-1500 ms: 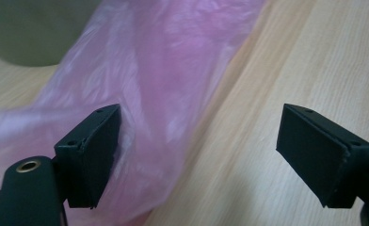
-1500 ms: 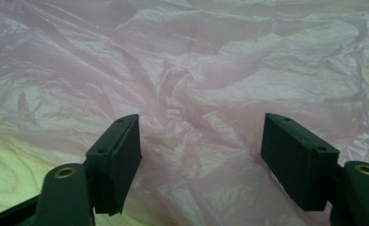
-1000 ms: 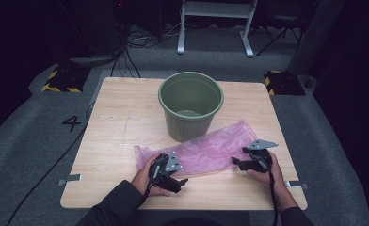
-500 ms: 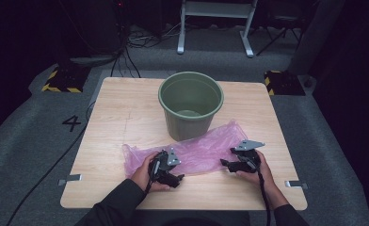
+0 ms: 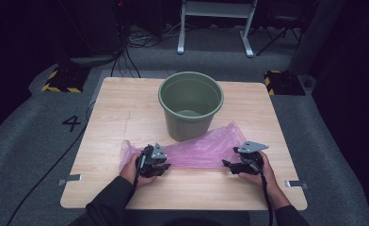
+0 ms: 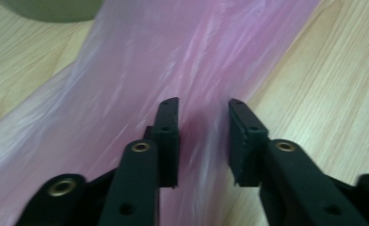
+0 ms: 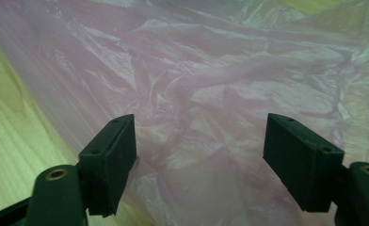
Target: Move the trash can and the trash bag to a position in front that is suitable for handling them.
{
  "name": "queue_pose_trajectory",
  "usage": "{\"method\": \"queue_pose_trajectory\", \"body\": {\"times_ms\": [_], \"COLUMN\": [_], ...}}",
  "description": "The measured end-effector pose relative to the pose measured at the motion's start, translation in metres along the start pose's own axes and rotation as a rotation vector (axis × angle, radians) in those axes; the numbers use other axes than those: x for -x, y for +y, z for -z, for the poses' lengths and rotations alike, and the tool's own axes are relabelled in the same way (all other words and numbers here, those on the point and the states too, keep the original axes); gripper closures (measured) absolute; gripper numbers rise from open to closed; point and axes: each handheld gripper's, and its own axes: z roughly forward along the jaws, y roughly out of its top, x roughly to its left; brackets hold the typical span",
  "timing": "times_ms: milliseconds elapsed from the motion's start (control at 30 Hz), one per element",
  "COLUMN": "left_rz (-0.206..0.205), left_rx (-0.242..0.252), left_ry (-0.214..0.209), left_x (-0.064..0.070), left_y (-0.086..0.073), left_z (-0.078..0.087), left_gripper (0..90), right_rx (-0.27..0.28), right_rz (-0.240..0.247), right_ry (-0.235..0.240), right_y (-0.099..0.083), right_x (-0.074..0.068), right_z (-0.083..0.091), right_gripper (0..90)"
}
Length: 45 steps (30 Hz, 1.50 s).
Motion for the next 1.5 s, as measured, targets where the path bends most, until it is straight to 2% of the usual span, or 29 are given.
{"method": "queue_pose_trajectory", "body": {"times_ms": [33, 167, 200, 233, 300, 433, 500, 600, 633, 667, 700, 767, 800, 833, 867, 900, 933, 967, 1000, 1100, 1167, 1233, 1300, 1367, 1400, 1467, 1500], "left_rz": [0.002, 0.012, 0.011, 0.011, 0.022, 0.03, 0.042, 0.056, 0.056, 0.061, 0.061, 0.077, 0.068, 0.058, 0.054, 0.054, 0.027, 0.027, -0.008, -0.042, -0.049, -0.032, -0.029, -0.011, -0.003, -0.002, -0.011], "left_rx": [0.001, 0.001, -0.004, -0.004, -0.003, -0.008, -0.009, -0.007, -0.007, 0.002, 0.002, 0.034, 0.039, 0.046, 0.058, 0.058, 0.066, 0.066, 0.055, 0.037, 0.023, 0.023, 0.026, 0.038, 0.042, 0.047, 0.046], "left_ry": [0.004, 0.006, 0.031, 0.031, 0.032, 0.043, 0.06, 0.066, 0.066, 0.096, 0.096, 0.061, 0.068, 0.068, 0.056, 0.056, 0.038, 0.038, 0.04, 0.057, 0.051, 0.023, 0.014, -0.03, -0.036, -0.034, -0.032], "left_x": [-0.001, -0.006, -0.008, -0.008, -0.012, -0.015, -0.019, -0.022, -0.022, -0.022, -0.022, -0.02, -0.016, -0.013, -0.008, -0.008, 0.001, 0.001, 0.01, 0.021, 0.023, 0.021, 0.019, 0.014, 0.013, 0.013, 0.011], "left_y": [-0.002, -0.009, -0.012, -0.012, -0.016, -0.019, -0.024, -0.028, -0.028, -0.029, -0.029, -0.029, -0.028, -0.025, -0.022, -0.022, -0.015, -0.015, -0.007, 0.003, 0.007, 0.009, 0.009, 0.01, 0.011, 0.012, 0.014], "left_z": [0.001, 0.007, 0.01, 0.01, 0.013, 0.016, 0.02, 0.023, 0.023, 0.023, 0.023, 0.024, 0.023, 0.023, 0.022, 0.022, 0.019, 0.019, 0.012, -0.001, -0.009, -0.014, -0.015, -0.017, -0.017, -0.017, -0.017], "left_gripper": [71.6, 74.7, 75.5, 76.2, 76.7, 78.0, 78.0, 75.5, 73.5, 67.4, 55.6, 38.3, 29.5, 23.4, 20.3, 19.3, 19.3, 19.2, 19.2, 19.7, 19.7, 20.0, 21.9, 29.8, 34.3, 49.4, 55.4], "right_rx": [0.003, 0.045, 0.057, 0.057, 0.101, 0.087, 0.068, 0.022, 0.022, -0.002, -0.002, -0.02, -0.028, -0.032, -0.037, -0.037, -0.043, -0.043, -0.046, -0.044, -0.041, -0.038, -0.037, -0.027, -0.022, -0.011, -0.005], "right_rz": [0.002, 0.01, 0.015, 0.015, 0.005, 0.017, 0.001, -0.039, -0.039, -0.045, -0.045, -0.047, -0.048, -0.045, -0.045, -0.045, -0.03, -0.03, -0.033, -0.021, -0.013, -0.002, 0.004, 0.009, 0.009, 0.016, 0.021], "right_ry": [-0.01, 0.022, 0.029, 0.029, 0.06, 0.038, 0.028, 0.039, 0.039, 0.022, 0.022, 0.025, 0.028, 0.032, 0.034, 0.034, 0.036, 0.036, 0.03, 0.04, 0.048, 0.062, 0.065, 0.077, 0.08, 0.084, 0.08], "right_y": [-0.002, -0.009, -0.01, -0.01, -0.009, -0.006, -0.01, -0.016, -0.016, -0.017, -0.017, -0.017, -0.016, -0.016, -0.015, -0.015, -0.013, -0.013, -0.01, -0.007, -0.005, -0.003, -0.003, -0.002, -0.002, -0.002, -0.001], "right_x": [0.001, 0.002, 0.002, 0.002, 0.002, 0.001, 0.006, 0.012, 0.012, 0.014, 0.014, 0.015, 0.015, 0.015, 0.014, 0.014, 0.013, 0.013, 0.012, 0.01, 0.007, 0.006, 0.006, 0.006, 0.006, 0.006, 0.005], "right_z": [0.003, 0.018, 0.021, 0.021, 0.029, 0.032, 0.033, 0.028, 0.028, 0.023, 0.023, 0.017, 0.015, 0.013, 0.011, 0.011, 0.009, 0.009, 0.007, 0.004, 0.002, 0.001, 0.0, -0.002, -0.003, -0.004, -0.004], "right_gripper": [25.8, 24.1, 24.0, 24.0, 22.6, 21.7, 21.1, 19.5, 19.5, 20.6, 20.6, 27.1, 30.0, 33.2, 37.8, 37.8, 42.6, 42.6, 49.4, 57.8, 60.2, 64.3, 65.6, 71.1, 72.1, 74.1, 75.1]}}
